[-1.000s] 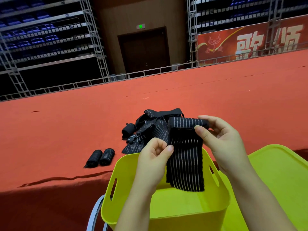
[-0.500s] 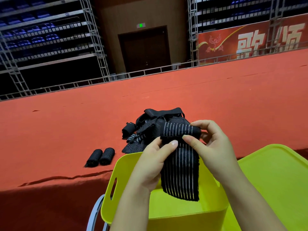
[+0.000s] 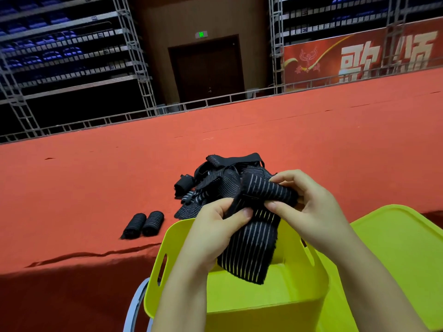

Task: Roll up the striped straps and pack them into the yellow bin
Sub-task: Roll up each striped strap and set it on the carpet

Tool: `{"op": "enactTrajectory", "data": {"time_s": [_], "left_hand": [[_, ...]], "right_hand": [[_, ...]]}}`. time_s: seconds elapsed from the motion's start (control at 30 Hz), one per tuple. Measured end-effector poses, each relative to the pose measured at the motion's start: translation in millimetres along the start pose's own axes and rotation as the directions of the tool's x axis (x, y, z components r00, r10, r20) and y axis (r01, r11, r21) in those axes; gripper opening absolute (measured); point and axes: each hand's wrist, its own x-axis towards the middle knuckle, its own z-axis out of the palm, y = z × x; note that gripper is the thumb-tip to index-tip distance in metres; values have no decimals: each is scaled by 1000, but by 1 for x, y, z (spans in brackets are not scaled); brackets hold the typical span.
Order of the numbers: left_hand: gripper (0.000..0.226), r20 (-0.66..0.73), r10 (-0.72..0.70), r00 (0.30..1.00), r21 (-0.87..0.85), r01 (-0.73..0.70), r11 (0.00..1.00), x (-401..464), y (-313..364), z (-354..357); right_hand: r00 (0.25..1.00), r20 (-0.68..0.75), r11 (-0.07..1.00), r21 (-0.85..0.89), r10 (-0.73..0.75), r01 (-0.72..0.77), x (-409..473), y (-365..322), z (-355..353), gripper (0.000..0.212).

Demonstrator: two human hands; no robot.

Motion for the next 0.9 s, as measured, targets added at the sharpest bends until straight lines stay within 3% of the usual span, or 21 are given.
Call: {"op": "enactTrajectory", "data": {"time_s": [0.3, 0.4, 0.47, 0.63, 0.77, 0.9], "left_hand": [[34, -45, 4, 999, -58, -6, 998, -6, -2, -3], [24, -75, 3, 997, -84, -9, 996, -6, -2, 0], [22, -102, -1, 995, -104, -10, 995, -5, -3, 1], [23, -69, 36, 997, -54, -40, 998, -7, 1, 0], [26, -44, 29, 999, -58, -32, 998, -9, 2, -1], [34, -21, 35, 999, -82, -36, 996, -11, 6, 0]], "right_hand": [[995, -7, 992, -74, -102, 102, -5, 2, 19, 42], [994, -6, 992, -67, -108, 108, -4, 5, 21, 34], [996, 29, 997, -7, -78, 79, -4, 8, 20, 31], [988, 148, 910, 404, 36, -94, -5, 8, 14, 10], [994, 100, 922, 377, 52, -86, -4, 8, 13, 9], [997, 72, 946, 322, 21, -43, -5, 9, 12, 22]]}}
